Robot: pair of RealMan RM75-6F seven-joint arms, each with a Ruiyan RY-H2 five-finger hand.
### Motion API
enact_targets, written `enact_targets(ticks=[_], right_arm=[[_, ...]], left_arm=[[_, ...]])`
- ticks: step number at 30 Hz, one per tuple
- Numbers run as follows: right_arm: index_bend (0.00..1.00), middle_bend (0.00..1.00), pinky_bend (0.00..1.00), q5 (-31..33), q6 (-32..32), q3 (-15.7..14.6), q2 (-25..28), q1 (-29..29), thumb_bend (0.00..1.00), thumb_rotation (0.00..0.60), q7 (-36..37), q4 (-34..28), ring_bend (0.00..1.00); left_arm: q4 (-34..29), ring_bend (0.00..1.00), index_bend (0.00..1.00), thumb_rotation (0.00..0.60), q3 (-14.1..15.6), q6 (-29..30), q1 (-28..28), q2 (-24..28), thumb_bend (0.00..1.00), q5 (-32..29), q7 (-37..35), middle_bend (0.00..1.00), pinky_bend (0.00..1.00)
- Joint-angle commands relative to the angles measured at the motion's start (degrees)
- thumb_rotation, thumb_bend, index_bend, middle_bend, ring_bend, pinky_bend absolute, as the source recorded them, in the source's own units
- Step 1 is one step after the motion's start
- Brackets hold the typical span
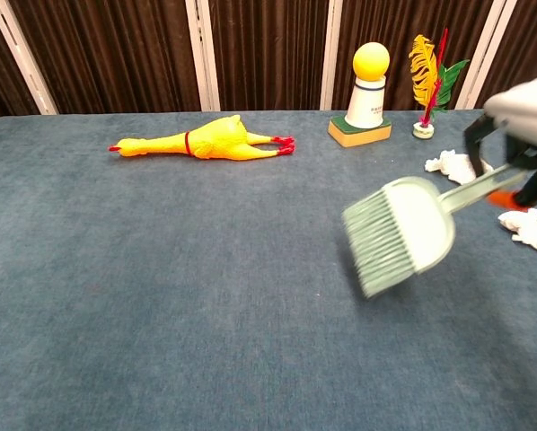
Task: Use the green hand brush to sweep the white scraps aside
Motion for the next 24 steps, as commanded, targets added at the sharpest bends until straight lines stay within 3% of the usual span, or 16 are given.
enact_targets(ticks=[1,4,7,9,11,14,19,22,24], right_arm=[[0.84,0.99,0.8,1.1,-0.5,-0.7,-4.8,0.4,0.5,0.6,-0.3,0.7,0.98],[0.73,0.99,0.8,2.0,-0.3,-1.3,-7.3,0.5,0.5,0.6,-1.3,2.9,0.98],[0.43,0.99,0.8,2.6,0.3,-2.3,-9.0,0.2,0.43,0.6,-2.5,5.3,0.96],[0.18,0.99,0.79,3.1,1.0,-3.0,-9.5,0.1,0.33,0.6,-4.1,6.5,0.94],[0.05,0.99,0.78,4.0,2.0,-3.7,-9.5,-0.1,0.29,0.6,-6.4,7.1,0.93],[0.0,0.98,0.77,4.0,3.9,-4.4,-9.1,-0.4,0.26,0.6,-8.8,7.4,0.91],[0.0,0.94,0.72,1.1,6.9,-5.7,-7.1,-1.6,0.25,0.6,-9.6,8.8,0.87],[0.0,0.82,0.6,0.2,8.2,-6.2,-4.9,-2.9,0.25,0.6,-8.0,9.0,0.75],[0.0,0.61,0.44,-1.1,9.0,-6.8,-2.6,-4.2,0.25,0.6,-5.6,8.9,0.56]], left_arm=[[0.1,0.0,0.0,0.6,0.0,-0.1,0.0,0.1,0.0,-0.1,-0.2,0.0,0.02],[0.1,0.0,0.0,0.6,0.0,0.0,0.0,0.2,0.0,0.0,-0.5,0.0,0.02],[0.2,0.0,0.0,0.6,0.0,-0.1,-0.1,0.2,0.0,0.1,-0.6,0.0,0.02],[0.2,0.0,0.0,0.6,0.1,-0.1,-0.1,0.2,0.0,0.2,-0.7,0.0,0.02],[0.3,0.0,0.0,0.6,0.1,-0.1,-0.1,0.2,0.0,0.2,-0.6,0.0,0.02],[0.2,0.0,0.0,0.6,0.1,-0.1,-0.1,0.2,0.0,0.3,-0.5,0.0,0.02],[0.2,0.0,0.0,0.6,0.1,0.1,0.0,0.2,0.0,0.3,-0.2,0.0,0.02],[0.1,0.0,0.0,0.6,0.1,0.2,0.1,0.1,0.0,0.3,0.0,0.0,0.02],[0.2,0.0,0.0,0.6,0.1,0.3,0.1,0.1,0.0,0.4,0.2,0.0,0.02]])
